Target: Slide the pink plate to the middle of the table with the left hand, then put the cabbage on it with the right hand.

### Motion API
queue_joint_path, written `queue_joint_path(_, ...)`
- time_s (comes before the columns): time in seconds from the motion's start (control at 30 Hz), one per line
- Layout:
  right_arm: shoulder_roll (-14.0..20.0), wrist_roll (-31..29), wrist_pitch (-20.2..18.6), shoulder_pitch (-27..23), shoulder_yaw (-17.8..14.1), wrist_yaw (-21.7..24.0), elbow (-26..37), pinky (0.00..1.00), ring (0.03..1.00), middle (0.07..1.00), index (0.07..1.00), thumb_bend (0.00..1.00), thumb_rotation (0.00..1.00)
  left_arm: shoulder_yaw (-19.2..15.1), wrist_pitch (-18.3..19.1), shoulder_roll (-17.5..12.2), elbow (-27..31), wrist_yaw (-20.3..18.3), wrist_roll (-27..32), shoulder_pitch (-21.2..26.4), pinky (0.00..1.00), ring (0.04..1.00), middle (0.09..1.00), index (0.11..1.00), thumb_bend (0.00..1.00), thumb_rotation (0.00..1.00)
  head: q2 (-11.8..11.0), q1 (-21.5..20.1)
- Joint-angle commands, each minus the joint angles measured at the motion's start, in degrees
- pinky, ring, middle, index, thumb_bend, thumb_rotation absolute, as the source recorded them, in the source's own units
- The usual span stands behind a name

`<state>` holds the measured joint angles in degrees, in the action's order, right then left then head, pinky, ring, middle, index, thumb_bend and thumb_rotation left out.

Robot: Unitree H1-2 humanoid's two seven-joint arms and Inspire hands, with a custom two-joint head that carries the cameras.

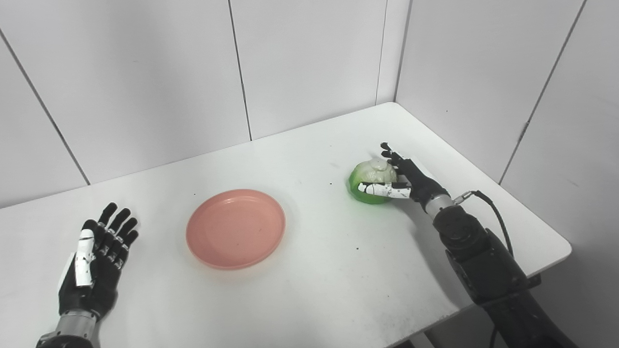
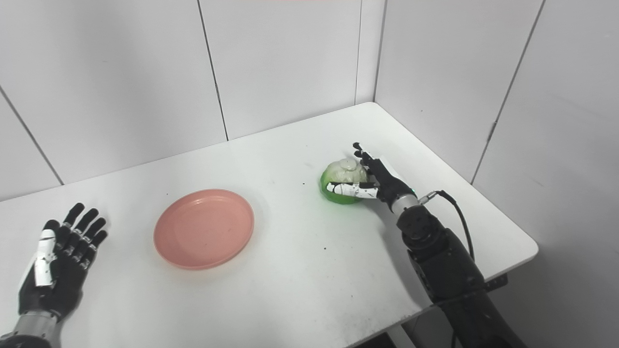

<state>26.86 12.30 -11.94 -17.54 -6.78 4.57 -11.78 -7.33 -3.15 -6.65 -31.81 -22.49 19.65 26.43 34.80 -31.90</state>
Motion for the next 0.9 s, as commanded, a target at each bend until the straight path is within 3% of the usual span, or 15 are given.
queue_joint_path(0.0,1.8,-0.4,2.7,-2.6,0.4,0.6,0.0,0.89,0.918,0.941,0.962,1.00,0.48,0.3,1.1,-0.2,0.3,0.6,-0.5,-1.1,0.97,0.937,0.939,0.937,0.46,1.00,0.2,0.6)
queue_joint_path(0.37,2.6,1.1,2.3,-4.8,3.9,1.2,-4.4,0.88,0.903,0.915,0.937,1.00,0.38,0.7,1.7,0.1,2.0,1.3,-0.4,-1.8,0.97,0.934,0.939,0.939,0.46,1.00,0.7,1.6)
queue_joint_path(0.5,1.6,-0.1,3.9,-6.0,4.1,1.1,-7.9,0.87,0.892,0.895,0.914,1.00,0.29,0.9,2.3,0.1,2.9,1.7,-0.6,-2.1,0.98,0.935,0.937,0.936,0.47,1.00,0.9,1.9)
queue_joint_path(0.73,0.3,-1.0,8.6,-8.4,5.5,0.6,-14.2,0.78,0.806,0.828,0.833,1.00,0.14,1.2,2.5,0.1,3.7,2.1,-0.9,-2.3,0.97,0.934,0.941,0.938,0.46,1.00,1.1,2.3)
queue_joint_path(0.87,-0.5,0.7,6.7,-9.3,6.8,-1.1,-15.4,0.71,0.742,0.771,0.787,0.97,0.02,1.1,2.7,0.2,4.0,1.8,-0.6,-2.4,0.98,0.938,0.944,0.942,0.47,1.00,1.1,2.3)
